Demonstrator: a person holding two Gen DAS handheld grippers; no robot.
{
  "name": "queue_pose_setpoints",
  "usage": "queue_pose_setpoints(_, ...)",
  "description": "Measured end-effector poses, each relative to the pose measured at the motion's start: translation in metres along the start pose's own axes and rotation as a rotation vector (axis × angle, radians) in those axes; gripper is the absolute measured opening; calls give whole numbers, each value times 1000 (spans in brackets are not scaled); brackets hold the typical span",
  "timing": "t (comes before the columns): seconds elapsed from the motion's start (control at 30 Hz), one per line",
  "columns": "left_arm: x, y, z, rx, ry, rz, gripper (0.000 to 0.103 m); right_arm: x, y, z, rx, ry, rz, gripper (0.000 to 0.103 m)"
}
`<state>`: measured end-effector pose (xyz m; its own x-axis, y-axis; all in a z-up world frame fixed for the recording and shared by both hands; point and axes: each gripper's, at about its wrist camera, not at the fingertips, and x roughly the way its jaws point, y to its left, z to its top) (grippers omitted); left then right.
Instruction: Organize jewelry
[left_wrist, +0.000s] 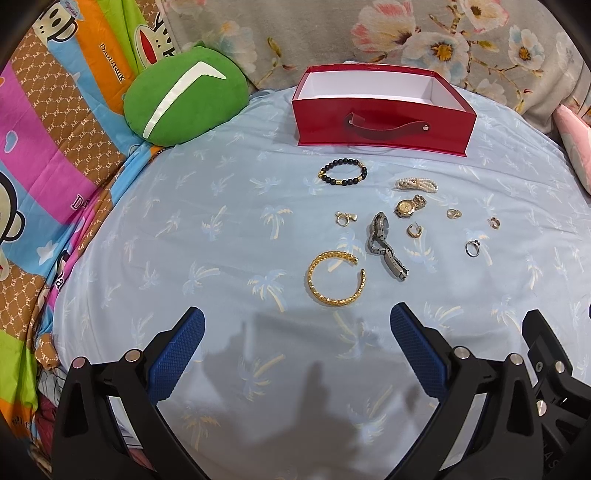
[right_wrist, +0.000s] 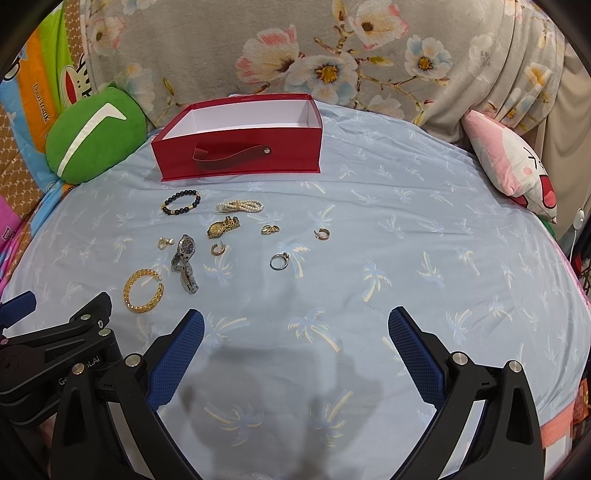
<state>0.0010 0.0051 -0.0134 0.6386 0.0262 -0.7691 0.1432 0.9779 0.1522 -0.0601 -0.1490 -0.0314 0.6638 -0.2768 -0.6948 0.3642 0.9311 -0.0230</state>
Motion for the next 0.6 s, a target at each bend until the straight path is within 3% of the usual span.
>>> queue_pose_setpoints(0.6, 9, -3, -2, -4, 17, -16, 98, 6, -1, -3, -4, 0, 5, 98)
